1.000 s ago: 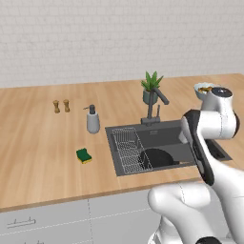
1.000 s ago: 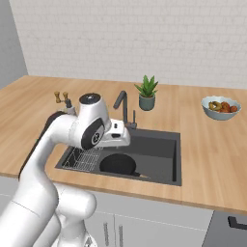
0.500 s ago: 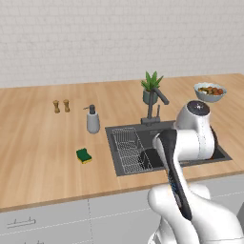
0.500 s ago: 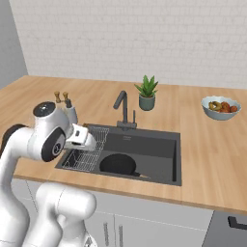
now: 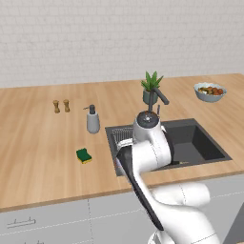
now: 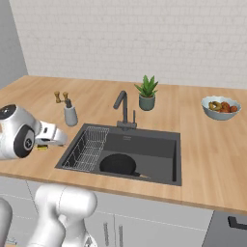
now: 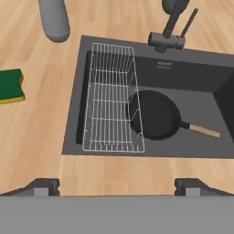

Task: Pick the pan and sponge and place them into the sink. Then turn on the water.

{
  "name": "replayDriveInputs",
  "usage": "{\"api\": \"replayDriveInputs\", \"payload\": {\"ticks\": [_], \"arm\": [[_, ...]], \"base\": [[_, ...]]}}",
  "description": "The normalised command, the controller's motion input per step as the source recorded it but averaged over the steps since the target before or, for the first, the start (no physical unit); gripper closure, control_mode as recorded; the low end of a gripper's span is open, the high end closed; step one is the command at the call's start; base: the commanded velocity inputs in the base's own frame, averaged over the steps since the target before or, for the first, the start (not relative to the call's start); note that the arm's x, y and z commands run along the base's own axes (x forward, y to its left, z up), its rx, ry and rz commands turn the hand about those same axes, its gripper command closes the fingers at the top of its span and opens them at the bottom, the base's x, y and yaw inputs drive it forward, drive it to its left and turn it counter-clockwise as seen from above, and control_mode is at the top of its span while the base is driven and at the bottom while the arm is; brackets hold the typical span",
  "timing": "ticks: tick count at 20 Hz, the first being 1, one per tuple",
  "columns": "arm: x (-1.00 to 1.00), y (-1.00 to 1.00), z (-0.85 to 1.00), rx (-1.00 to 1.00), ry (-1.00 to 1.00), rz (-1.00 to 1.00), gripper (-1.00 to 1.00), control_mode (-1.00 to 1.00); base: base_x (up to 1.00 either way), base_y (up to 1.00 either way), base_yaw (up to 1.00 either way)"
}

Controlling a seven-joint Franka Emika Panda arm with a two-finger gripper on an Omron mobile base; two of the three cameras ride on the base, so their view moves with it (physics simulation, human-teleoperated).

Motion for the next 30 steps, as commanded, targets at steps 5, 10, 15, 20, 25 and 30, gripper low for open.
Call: {"api": "replayDriveInputs", "payload": {"ticks": [5, 10, 15, 20, 25, 30], "arm": [[0.59, 0.94, 0.02, 0.0, 0.24, 0.13, -1.0, -1.0], [0.48, 0.89, 0.0, 0.0, 0.25, 0.08, -1.0, -1.0], [0.42, 0.58, -0.17, 0.0, 0.04, 0.0, -1.0, -1.0], [0.49, 0.5, -0.3, 0.0, 0.04, -0.01, -1.0, -1.0], [0.47, 0.29, -0.42, 0.0, 0.13, 0.0, -1.0, -1.0], [0.4, 0.03, -0.5, 0.01, 0.09, 0.0, -1.0, -1.0]], "base": [[0.0, 0.0, 0.0], [0.0, 0.0, 0.0], [0.0, 0.0, 0.0], [0.0, 0.0, 0.0], [0.0, 0.0, 0.0], [0.0, 0.0, 0.0]]}}
